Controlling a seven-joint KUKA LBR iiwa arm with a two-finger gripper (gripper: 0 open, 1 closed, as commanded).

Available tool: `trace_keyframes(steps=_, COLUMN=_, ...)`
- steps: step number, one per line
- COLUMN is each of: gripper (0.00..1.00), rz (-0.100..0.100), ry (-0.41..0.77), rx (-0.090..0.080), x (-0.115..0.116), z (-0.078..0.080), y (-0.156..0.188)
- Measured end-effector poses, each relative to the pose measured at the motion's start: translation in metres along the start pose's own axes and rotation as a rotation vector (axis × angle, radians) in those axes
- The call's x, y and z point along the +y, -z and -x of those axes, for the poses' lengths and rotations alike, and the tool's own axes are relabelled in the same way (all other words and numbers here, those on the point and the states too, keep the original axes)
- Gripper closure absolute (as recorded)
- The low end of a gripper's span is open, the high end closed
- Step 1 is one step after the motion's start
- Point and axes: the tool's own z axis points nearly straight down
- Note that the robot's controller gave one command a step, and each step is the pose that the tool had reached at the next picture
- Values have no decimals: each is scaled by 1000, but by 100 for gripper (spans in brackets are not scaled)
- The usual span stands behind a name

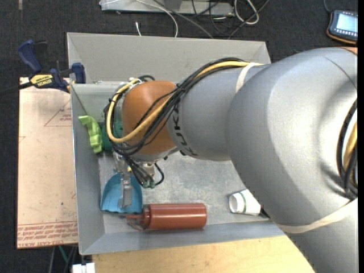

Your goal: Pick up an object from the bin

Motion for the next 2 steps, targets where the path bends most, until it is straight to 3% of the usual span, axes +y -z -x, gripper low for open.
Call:
trace_keyframes(steps=1, gripper=0, rz=-6, ry=-136, rx=2, x=-1, z=-2, y=39)
trace_keyframes(steps=2, gripper=0, rz=0, ry=-7, rx=2, x=0, z=-1, y=0)
